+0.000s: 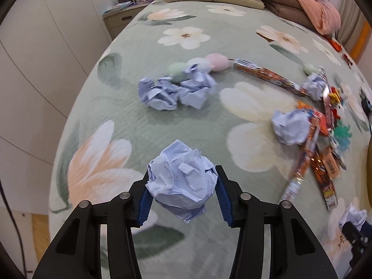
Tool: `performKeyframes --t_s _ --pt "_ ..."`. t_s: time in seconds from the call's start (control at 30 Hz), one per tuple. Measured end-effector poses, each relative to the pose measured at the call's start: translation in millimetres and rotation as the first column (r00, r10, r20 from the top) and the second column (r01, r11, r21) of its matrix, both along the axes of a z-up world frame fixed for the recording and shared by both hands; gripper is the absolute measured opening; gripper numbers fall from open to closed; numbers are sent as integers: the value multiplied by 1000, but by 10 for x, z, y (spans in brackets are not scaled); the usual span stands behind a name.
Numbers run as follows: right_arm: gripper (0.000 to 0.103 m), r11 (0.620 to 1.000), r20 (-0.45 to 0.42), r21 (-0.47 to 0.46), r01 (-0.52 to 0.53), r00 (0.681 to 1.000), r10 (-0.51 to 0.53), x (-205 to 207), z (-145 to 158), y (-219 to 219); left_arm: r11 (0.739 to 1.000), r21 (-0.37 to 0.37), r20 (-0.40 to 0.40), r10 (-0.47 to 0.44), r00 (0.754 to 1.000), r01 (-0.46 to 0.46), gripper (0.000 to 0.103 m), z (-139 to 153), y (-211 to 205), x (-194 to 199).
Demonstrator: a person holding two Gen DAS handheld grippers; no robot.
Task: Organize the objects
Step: 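Carry both paper balls to the golden plate and release them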
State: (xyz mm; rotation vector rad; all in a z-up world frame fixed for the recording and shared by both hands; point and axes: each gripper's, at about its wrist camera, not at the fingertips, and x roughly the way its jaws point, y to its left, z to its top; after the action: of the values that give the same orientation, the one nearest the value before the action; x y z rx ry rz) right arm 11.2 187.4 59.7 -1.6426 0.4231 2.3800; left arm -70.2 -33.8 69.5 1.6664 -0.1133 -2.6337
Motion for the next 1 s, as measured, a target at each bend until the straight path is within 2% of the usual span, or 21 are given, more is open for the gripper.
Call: performKeyframes --t_s 0.27,0.4,0.57,0.7,0.87,0.97,1.0 --pt "57 1000 -61 -9 26 998 -27 281 380 486 998 28 -18 -49 999 49 46 359 670 194" --pt "57 998 -91 4 55 994 -55 454 574 854 993 54 -38 -102 994 104 46 520 1127 265" --pt "57 991 -125 42 127 985 -121 688 798 1406 973 131 -64 -182 981 189 46 690 1747 401" --pt "57 975 -149 94 203 971 -188 874 943 1952 937 177 -95 -288 953 301 46 790 2392 518" --pt "57 957 -153 104 272 955 -255 976 960 2565 882 215 -124 -401 908 419 46 862 3152 608" --pt "57 950 -163 108 293 948 -274 995 980 2776 846 231 -144 -458 877 480 50 906 3506 629" --pt "61 949 -168 104 299 945 -279 1002 991 2833 834 241 -141 -476 868 496 52 905 3605 632"
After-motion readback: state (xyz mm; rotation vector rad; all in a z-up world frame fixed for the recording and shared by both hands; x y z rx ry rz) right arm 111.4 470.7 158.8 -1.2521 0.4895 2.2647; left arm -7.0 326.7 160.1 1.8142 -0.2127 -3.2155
